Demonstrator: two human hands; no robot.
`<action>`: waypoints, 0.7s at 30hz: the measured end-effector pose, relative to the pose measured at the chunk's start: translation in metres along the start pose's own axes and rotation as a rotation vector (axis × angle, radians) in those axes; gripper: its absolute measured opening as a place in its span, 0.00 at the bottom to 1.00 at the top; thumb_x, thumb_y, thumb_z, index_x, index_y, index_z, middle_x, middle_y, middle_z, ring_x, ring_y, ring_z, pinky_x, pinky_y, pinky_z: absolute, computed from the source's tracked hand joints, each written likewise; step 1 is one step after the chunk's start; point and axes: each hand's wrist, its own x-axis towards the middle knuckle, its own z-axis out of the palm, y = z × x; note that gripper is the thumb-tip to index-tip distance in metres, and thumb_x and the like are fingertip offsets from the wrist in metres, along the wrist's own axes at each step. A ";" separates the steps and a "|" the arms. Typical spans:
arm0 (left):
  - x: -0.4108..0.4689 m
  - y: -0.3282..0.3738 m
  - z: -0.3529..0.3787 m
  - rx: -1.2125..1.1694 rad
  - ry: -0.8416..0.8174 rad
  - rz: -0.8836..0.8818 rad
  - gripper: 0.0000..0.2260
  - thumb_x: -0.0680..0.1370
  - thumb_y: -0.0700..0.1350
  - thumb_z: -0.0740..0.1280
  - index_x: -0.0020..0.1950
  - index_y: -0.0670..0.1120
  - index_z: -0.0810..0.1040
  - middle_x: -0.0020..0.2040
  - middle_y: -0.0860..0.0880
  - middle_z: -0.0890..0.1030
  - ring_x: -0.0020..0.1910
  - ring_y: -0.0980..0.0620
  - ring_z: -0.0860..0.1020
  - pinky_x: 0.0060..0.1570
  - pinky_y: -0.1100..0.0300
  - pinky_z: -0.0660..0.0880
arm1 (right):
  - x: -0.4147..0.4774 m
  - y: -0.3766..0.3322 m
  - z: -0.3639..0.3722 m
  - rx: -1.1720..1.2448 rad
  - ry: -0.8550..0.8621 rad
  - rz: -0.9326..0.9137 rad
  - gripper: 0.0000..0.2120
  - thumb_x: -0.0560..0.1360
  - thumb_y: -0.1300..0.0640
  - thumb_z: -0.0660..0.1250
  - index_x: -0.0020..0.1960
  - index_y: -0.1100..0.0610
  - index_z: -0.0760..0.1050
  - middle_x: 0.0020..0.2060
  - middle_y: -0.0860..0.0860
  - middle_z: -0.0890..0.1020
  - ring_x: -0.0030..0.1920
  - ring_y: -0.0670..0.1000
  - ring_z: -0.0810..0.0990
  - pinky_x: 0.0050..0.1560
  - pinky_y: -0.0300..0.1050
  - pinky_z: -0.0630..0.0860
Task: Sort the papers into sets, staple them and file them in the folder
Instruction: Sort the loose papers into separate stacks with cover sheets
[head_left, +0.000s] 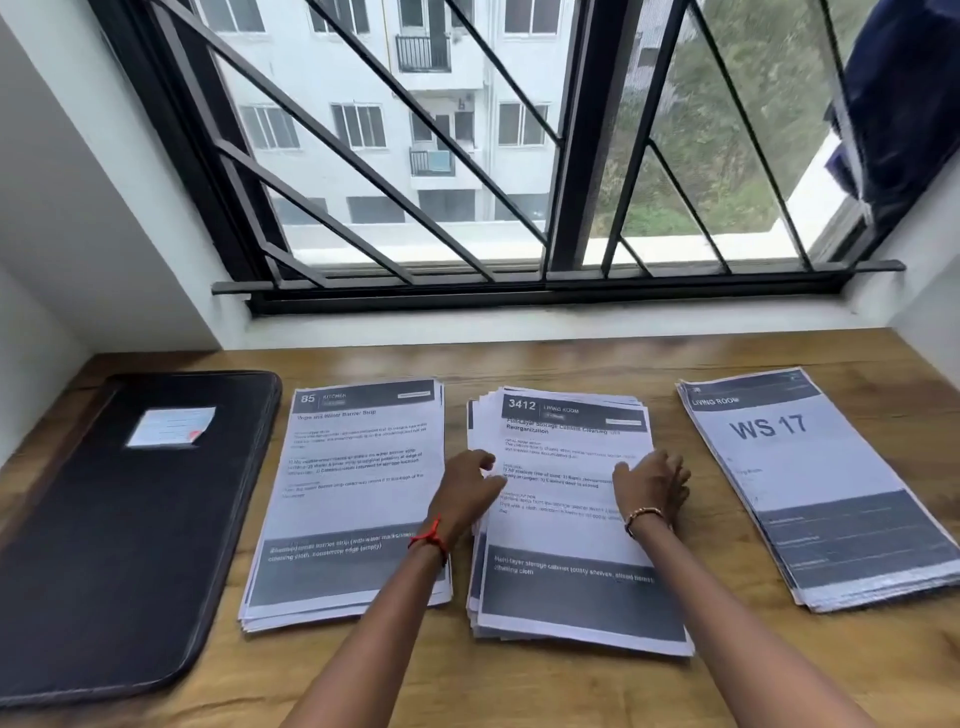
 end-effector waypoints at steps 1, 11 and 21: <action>0.001 0.000 0.006 0.029 -0.005 -0.013 0.03 0.75 0.42 0.67 0.45 0.49 0.75 0.51 0.44 0.73 0.49 0.49 0.73 0.47 0.62 0.65 | 0.001 0.002 0.000 0.020 0.004 -0.021 0.16 0.72 0.62 0.65 0.58 0.67 0.70 0.60 0.63 0.70 0.63 0.63 0.66 0.62 0.55 0.63; 0.006 -0.008 0.019 0.022 0.144 -0.017 0.15 0.71 0.33 0.67 0.57 0.38 0.72 0.55 0.41 0.72 0.55 0.45 0.71 0.45 0.66 0.62 | 0.012 0.011 -0.004 0.321 0.118 0.034 0.10 0.70 0.68 0.67 0.51 0.67 0.80 0.47 0.63 0.82 0.49 0.62 0.79 0.47 0.47 0.74; 0.016 -0.018 0.012 -0.048 0.241 -0.116 0.09 0.72 0.35 0.64 0.51 0.37 0.80 0.50 0.40 0.80 0.50 0.42 0.79 0.45 0.61 0.71 | 0.017 0.022 -0.023 0.379 0.266 0.212 0.12 0.78 0.65 0.57 0.58 0.65 0.73 0.57 0.64 0.78 0.57 0.65 0.75 0.54 0.53 0.71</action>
